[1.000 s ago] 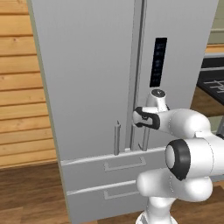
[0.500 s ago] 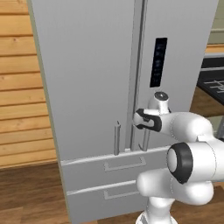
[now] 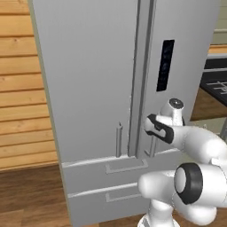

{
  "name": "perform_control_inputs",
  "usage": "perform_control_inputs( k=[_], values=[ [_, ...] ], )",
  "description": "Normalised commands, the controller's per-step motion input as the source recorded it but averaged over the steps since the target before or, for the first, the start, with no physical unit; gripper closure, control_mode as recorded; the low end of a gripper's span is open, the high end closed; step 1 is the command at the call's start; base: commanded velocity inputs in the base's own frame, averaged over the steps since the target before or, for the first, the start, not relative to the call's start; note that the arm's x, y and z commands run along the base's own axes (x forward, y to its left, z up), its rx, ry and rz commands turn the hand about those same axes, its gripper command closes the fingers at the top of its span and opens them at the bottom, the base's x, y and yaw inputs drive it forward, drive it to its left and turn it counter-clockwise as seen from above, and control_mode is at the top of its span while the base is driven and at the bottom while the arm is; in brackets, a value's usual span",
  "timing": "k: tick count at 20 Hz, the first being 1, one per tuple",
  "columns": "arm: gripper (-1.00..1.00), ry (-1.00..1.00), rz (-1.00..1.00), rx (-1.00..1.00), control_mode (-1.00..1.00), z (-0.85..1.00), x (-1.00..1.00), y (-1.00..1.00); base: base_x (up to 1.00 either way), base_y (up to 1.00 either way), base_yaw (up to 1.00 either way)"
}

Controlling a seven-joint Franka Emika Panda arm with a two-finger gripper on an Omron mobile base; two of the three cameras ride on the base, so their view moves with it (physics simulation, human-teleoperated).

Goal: Take the strawberry from the fridge and place it on top of the pancake, located on the dining counter.

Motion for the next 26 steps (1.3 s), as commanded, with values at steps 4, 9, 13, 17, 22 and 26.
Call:
perform_control_inputs(
  k=[4, 9, 13, 17, 22, 26],
  values=[
    [1.00, -0.12, 0.00, 0.06, -1.00, -0.26, -0.99, -0.96, 0.00, 0.00, 0.00],
    [1.00, -0.09, 0.01, 0.09, -1.00, -0.28, -0.97, -1.00, 0.00, 0.00, 0.00],
    [1.00, -0.05, 0.00, 0.06, -1.00, -0.27, -0.85, -1.00, 0.00, 0.00, 0.00],
    [1.00, -0.02, 0.01, 0.05, -1.00, -0.19, -0.62, -1.00, 0.00, 0.00, 0.00],
    [1.00, -0.01, 0.06, 0.02, -1.00, -0.01, -0.02, -0.54, 0.00, 0.00, 0.00],
    [-1.00, 0.00, 0.00, 0.00, -1.00, 0.00, 0.00, 0.00, 0.00, 0.00, 0.00]
  ],
)
